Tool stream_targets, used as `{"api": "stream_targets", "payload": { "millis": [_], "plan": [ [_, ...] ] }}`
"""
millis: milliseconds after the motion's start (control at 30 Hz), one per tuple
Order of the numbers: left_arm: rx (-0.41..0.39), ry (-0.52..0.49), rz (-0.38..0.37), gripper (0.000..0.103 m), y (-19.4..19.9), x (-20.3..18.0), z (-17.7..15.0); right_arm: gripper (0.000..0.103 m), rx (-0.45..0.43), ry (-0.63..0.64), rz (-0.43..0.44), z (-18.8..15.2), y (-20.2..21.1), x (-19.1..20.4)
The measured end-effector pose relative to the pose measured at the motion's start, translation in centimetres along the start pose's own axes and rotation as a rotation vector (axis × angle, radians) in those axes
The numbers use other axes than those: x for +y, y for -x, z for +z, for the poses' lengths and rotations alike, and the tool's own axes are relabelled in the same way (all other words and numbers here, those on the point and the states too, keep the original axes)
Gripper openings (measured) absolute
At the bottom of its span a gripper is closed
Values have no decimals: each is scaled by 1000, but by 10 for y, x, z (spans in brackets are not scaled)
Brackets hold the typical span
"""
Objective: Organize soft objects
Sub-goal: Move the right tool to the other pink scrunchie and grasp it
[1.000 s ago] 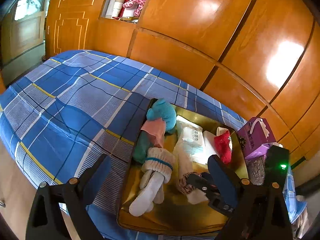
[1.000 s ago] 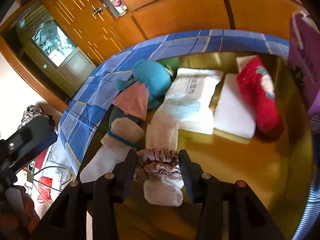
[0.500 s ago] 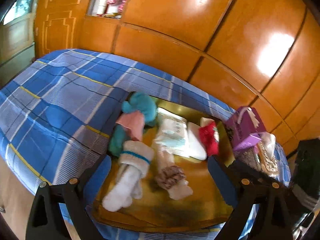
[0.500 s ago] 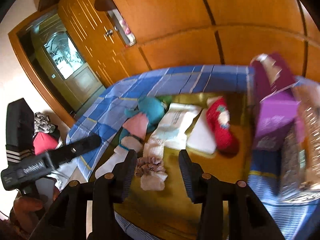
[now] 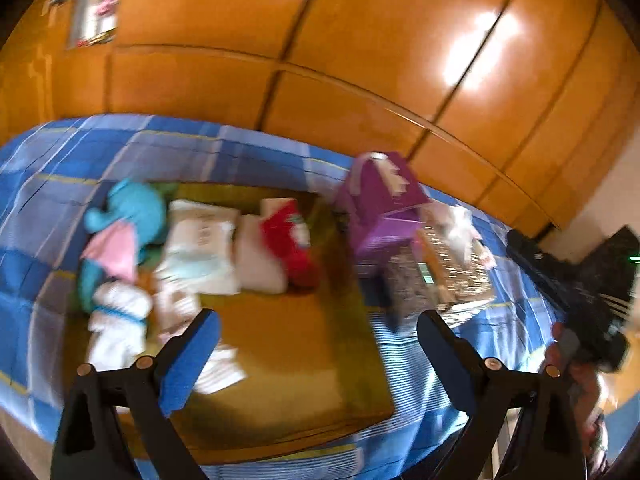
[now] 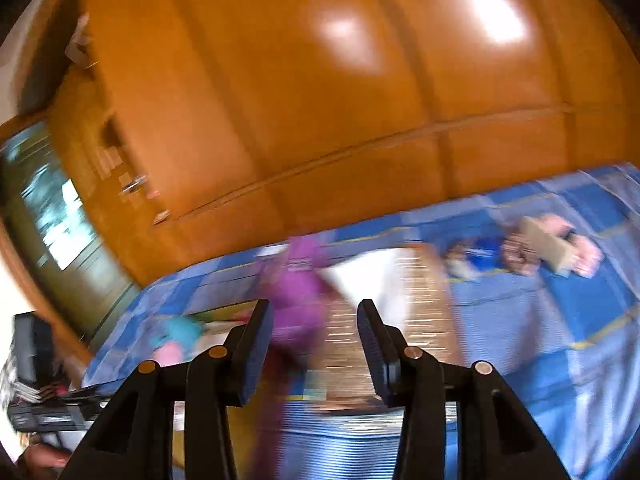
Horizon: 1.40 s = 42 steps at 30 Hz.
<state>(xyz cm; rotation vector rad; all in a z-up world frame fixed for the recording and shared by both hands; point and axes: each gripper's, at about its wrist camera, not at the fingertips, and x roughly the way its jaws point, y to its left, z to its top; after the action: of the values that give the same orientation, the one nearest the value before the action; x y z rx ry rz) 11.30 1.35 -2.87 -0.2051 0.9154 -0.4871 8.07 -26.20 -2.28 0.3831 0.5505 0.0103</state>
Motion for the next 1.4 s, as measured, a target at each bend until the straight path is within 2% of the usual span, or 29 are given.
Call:
{"api": "stream_targets", "payload": {
  "millis": [167, 267, 433, 533, 667, 833, 933, 1000, 1133, 1167, 1200, 1233, 1333, 1400],
  "plan": [
    [48, -75, -85, 101, -19, -48, 15, 44, 35, -143, -150, -6, -1, -84],
    [67, -120, -131, 103, -28, -78, 26, 44, 47, -183, -217, -13, -2, -127],
    [95, -203, -175, 103, -45, -128, 38, 44, 95, -189, -237, -12, -20, -169],
    [125, -212, -210, 103, -57, -150, 39, 45, 145, -156, -234, 3, -49, -181],
    [154, -201, -219, 103, -65, -162, 35, 46, 194, -122, -262, 26, -90, -195],
    [155, -218, -178, 103, -65, -172, 39, 47, 251, -130, -311, 52, -144, -218],
    [142, -225, -157, 103, -64, -173, 47, 47, 275, -130, -312, 56, -163, -224],
    [133, -242, -149, 103, -64, -177, 56, 47, 309, -102, -342, 55, -177, -225],
    [136, -276, -144, 103, -72, -192, 69, 47, 264, -57, -348, 52, -175, -222],
    [145, -288, -150, 103, -76, -199, 73, 45, 252, -49, -342, 51, -173, -222],
    [153, -296, -154, 103, -80, -204, 76, 32, 246, -41, -336, 50, -170, -222],
    [160, -306, -154, 103, -84, -209, 78, 26, 247, -31, -328, 48, -168, -222],
    [188, -354, -154, 103, -99, -229, 86, 15, 233, -25, -302, 45, -156, -223],
    [234, -361, -162, 103, -115, -241, 95, 14, 232, -53, -267, 42, -145, -225]
  ]
}}
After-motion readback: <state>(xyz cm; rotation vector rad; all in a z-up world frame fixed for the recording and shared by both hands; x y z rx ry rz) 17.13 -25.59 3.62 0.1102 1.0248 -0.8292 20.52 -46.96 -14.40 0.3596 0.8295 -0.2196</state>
